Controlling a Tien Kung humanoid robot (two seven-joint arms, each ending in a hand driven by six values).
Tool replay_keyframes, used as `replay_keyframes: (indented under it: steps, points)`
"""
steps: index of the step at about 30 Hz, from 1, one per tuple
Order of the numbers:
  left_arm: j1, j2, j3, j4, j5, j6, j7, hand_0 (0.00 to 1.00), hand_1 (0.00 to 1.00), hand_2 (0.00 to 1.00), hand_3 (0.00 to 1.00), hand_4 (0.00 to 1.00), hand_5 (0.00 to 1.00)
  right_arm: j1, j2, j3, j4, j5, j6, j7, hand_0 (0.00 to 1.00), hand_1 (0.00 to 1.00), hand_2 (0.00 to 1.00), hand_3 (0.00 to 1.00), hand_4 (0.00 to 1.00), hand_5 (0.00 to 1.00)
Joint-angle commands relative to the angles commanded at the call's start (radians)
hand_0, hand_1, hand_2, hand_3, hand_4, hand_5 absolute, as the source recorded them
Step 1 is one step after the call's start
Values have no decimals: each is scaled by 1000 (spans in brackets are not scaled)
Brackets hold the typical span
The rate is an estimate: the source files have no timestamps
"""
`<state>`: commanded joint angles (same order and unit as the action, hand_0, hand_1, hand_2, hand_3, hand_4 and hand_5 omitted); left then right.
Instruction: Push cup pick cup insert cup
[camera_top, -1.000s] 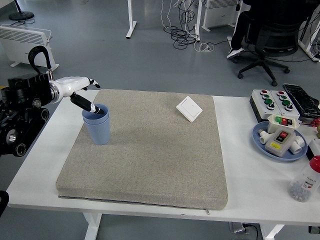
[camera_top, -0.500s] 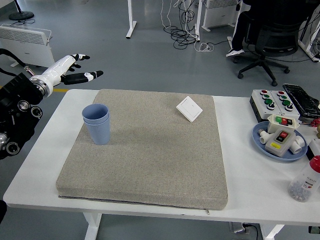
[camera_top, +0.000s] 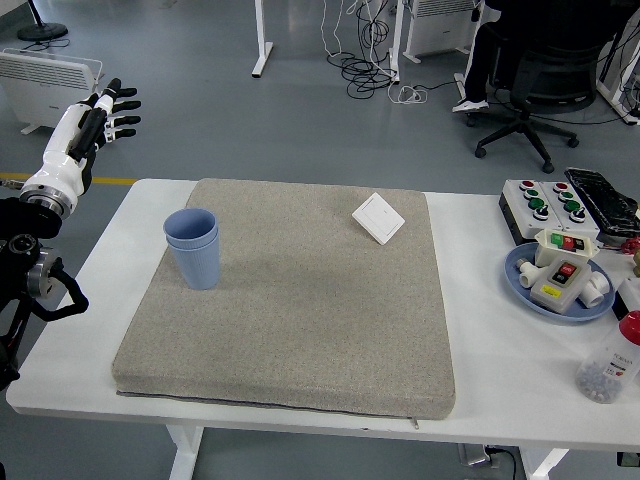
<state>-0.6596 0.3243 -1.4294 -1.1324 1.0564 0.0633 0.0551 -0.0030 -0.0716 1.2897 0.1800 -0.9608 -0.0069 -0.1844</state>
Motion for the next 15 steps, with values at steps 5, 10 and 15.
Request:
replay_keyframes:
  steps: [5,10,15]
  points:
    - [127,-17,-51,-100,-206,10,-34,817,841,908,817,605,998,1,0,5,0,-4,-1,1,692,598,618,547,108,467]
    - [261,-62,-104,-174,-402,3,-36,832,850,912,820,604,998,3,1,12,0,-10,-1,3,692,599,617,548,108,466]
    - [374,-130,-153,-227,-380,-26,-23,835,854,913,819,599,998,8,0,21,0,-15,-1,6,692,598,616,547,108,466]
